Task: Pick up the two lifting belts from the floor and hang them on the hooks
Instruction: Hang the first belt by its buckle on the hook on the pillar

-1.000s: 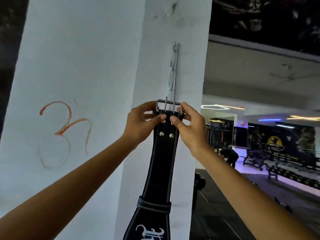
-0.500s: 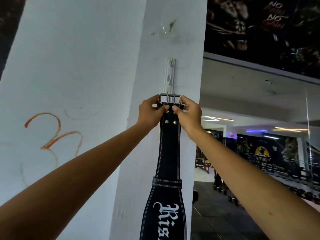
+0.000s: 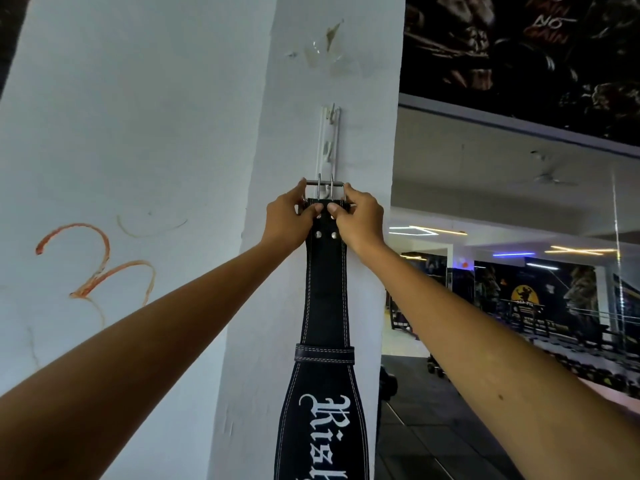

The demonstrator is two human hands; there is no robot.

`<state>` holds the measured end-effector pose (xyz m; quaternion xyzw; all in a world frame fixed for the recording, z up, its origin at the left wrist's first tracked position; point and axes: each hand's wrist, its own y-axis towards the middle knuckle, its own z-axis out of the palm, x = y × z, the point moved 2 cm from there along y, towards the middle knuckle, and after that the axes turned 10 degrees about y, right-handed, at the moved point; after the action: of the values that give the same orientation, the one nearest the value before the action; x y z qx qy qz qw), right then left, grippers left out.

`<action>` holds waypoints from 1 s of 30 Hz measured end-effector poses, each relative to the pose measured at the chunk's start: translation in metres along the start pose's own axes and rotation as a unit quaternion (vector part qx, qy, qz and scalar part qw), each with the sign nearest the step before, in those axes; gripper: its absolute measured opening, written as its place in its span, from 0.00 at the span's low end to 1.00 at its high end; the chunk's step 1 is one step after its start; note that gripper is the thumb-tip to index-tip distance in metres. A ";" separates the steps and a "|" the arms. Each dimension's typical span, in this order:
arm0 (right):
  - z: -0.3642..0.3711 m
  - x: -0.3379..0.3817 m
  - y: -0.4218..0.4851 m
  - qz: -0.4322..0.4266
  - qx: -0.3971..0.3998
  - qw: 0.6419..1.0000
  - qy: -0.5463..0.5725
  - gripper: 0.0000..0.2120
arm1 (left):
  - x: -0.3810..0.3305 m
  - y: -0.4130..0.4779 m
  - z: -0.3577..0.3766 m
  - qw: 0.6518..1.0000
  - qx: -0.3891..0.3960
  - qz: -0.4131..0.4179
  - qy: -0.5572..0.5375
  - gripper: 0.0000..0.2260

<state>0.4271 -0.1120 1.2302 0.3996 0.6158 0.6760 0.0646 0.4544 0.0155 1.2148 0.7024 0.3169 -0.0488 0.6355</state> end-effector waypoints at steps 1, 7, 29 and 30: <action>0.000 0.000 0.001 0.005 0.008 1.000 -0.006 0.25 | 0.000 0.002 0.000 1.000 0.008 0.002 0.015 0.23; -0.001 -0.007 -0.017 0.013 0.034 0.999 -0.026 0.25 | 0.006 -0.014 0.005 0.998 0.005 0.038 0.039 0.21; -0.030 -0.037 -0.241 0.001 0.124 0.989 -0.075 0.22 | 0.042 -0.219 -0.003 0.995 0.008 0.036 0.098 0.16; -0.034 -0.039 -0.259 0.011 0.131 0.989 -0.072 0.22 | 0.039 -0.236 -0.006 0.992 0.011 0.037 0.116 0.15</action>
<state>0.3273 -0.1010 0.9863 0.4594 0.6880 0.5597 0.0483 0.3637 0.0334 0.9947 0.7216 0.3621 0.0529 0.5877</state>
